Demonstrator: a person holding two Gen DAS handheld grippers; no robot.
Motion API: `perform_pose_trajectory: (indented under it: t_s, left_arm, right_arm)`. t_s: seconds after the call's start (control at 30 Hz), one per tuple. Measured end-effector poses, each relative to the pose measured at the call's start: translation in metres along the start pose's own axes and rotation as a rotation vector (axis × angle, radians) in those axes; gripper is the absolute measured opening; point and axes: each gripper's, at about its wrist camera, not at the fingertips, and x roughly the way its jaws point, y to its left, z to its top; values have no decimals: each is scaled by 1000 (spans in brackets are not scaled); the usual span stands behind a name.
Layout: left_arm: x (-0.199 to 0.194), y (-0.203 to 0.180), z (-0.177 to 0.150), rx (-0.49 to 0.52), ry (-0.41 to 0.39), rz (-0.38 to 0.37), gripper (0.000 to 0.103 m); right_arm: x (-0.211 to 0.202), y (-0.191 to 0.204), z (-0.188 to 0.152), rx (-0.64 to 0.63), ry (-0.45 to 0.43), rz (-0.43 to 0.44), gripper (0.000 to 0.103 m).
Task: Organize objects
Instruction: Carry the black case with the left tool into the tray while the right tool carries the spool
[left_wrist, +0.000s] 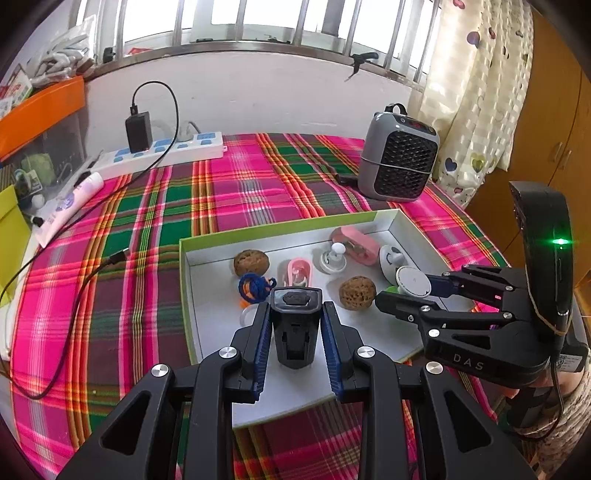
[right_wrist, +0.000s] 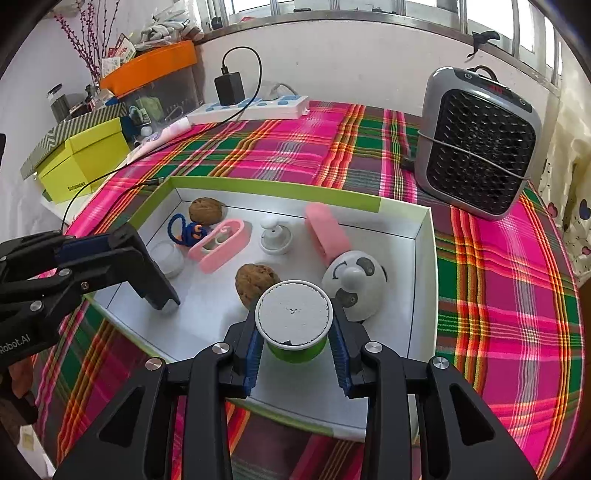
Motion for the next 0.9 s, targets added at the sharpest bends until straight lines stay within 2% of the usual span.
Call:
perform_pose_trajectory:
  t_s: [0.6,0.9]
  left_arm:
    - [34,-4,10,21,32,25,25]
    - [39,-4,9,23,40,24,25]
  right_arm:
    - [13,-1,3,-12,-4,-4,34]
    - [15,1,2,-24,-5,-7,34]
